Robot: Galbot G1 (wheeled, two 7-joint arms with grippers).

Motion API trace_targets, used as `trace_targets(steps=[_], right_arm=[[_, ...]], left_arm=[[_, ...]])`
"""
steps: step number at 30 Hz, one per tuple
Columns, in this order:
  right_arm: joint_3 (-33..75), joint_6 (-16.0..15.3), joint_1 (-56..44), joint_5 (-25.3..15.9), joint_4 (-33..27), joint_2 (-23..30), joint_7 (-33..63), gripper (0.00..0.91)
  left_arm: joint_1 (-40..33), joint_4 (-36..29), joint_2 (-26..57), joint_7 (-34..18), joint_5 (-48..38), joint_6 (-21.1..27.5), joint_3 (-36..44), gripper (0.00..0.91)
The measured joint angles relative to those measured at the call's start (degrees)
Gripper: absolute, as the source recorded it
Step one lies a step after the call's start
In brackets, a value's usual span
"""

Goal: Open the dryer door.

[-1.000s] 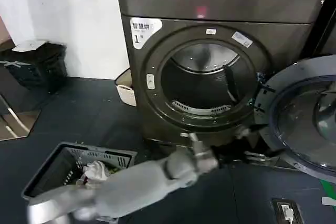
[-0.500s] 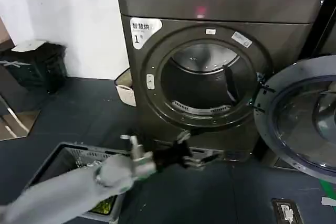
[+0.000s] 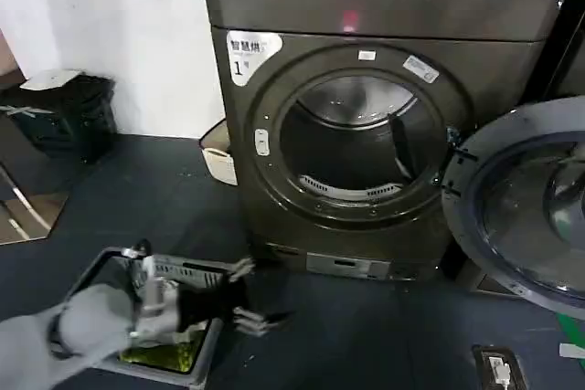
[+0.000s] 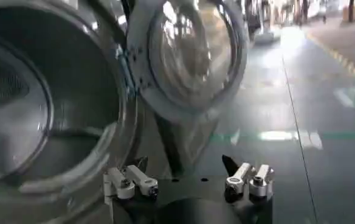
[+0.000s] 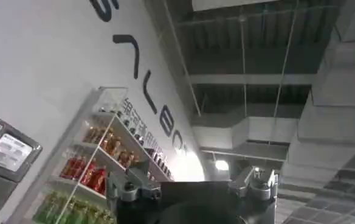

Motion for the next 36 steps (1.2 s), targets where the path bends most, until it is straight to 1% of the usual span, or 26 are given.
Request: trace_targets(steps=[6, 12, 15, 19, 24, 32, 36], right_arm=[[0.12, 0.75, -0.25, -0.63, -1.24, -0.48, -0.21, 0.907], [-0.05, 0.85, -0.07, -0.75, -2.06, -1.04, -0.35, 0.907], [-0.23, 0.87, 0.14, -0.88, -2.19, -1.16, -0.5, 0.907], [0.15, 1.03, 0.19, -0.92, -2.63, -1.24, -0.48, 0.907], [1.23, 1.52, -0.45, -0.92, -3.73, -1.53, -0.36, 0.907], [1.79, 1.65, -0.89, -0.92, -4.21, -1.8, -0.32, 0.907], [1.56, 1.64, -0.68, -0.92, -4.0, -1.73, -0.32, 0.907]], left_arm=[[2.74, 0.56, 7.02, 2.14, 1.2, 3.65, -4.38, 0.907], [4.76, 2.65, 12.91, 4.46, 5.34, 5.98, -6.71, 0.907], [6.26, 3.67, 15.6, 5.4, 7.5, 6.05, -7.73, 0.907], [13.69, 5.89, 19.18, 6.22, 11.1, 5.69, -13.22, 0.907], [18.97, 8.96, 22.18, 7.1, 13.89, 4.96, -15.82, 0.907], [22.92, 12.55, 23.96, 7.62, 18.57, 4.56, -16.96, 0.907], [23.65, 13.72, 24.56, 8.18, 20.81, 5.58, -16.97, 0.907]])
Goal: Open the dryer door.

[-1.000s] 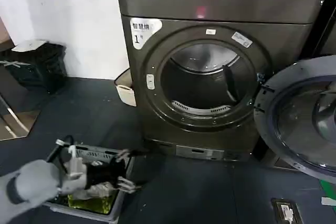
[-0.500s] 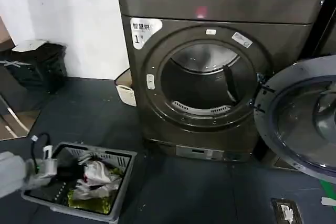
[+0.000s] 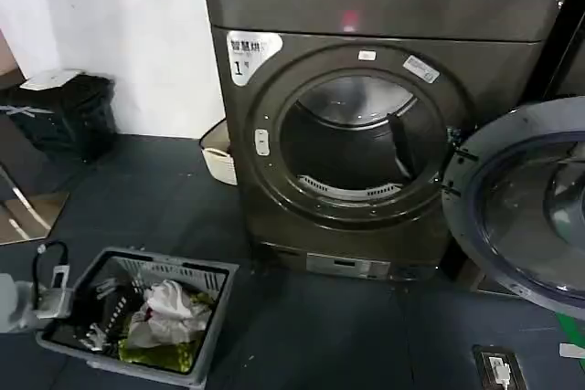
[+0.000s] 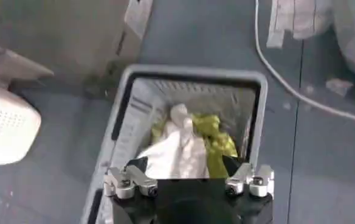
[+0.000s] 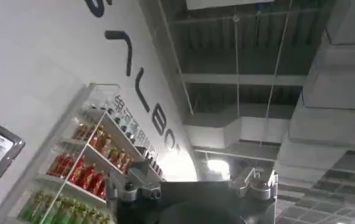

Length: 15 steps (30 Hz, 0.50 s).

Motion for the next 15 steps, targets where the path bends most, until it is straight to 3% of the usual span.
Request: trace_targets(steps=[15], right_arm=[[0.54, 0.08, -0.19, 0.22, -0.02, 0.06, 0.39, 0.907]], left_arm=[[-0.57, 2.41, -0.15, 0.89, 4.52, 1.83, -0.08, 0.907]])
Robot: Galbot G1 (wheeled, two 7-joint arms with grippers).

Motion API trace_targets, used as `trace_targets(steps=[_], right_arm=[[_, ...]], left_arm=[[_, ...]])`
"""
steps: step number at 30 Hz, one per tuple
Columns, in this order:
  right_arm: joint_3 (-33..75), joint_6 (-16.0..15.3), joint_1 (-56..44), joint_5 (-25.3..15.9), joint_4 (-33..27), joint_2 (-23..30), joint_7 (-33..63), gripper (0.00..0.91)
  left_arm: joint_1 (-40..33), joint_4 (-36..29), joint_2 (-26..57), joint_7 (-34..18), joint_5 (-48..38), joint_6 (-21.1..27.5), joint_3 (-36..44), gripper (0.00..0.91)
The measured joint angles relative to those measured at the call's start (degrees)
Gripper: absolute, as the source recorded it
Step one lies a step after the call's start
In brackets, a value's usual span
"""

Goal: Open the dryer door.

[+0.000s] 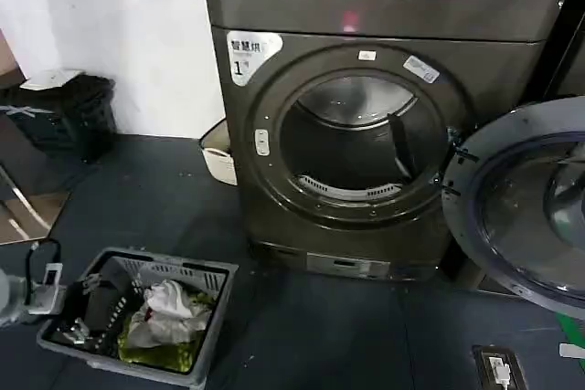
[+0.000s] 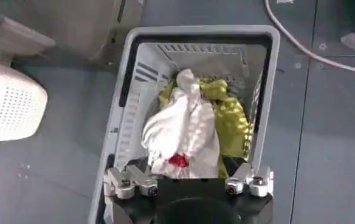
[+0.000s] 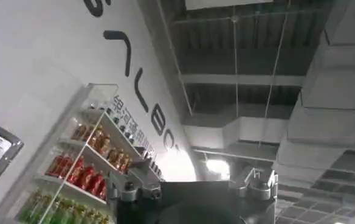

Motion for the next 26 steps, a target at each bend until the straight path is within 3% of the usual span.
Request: trace_targets(steps=[26], right_arm=[[2.0, 0.03, -1.4, 0.08, 0.0, 0.48, -0.51, 0.907]], left_arm=[[-0.01, 0.62, -0.65, 1.63, 2.3, -1.3, 0.13, 0.907]])
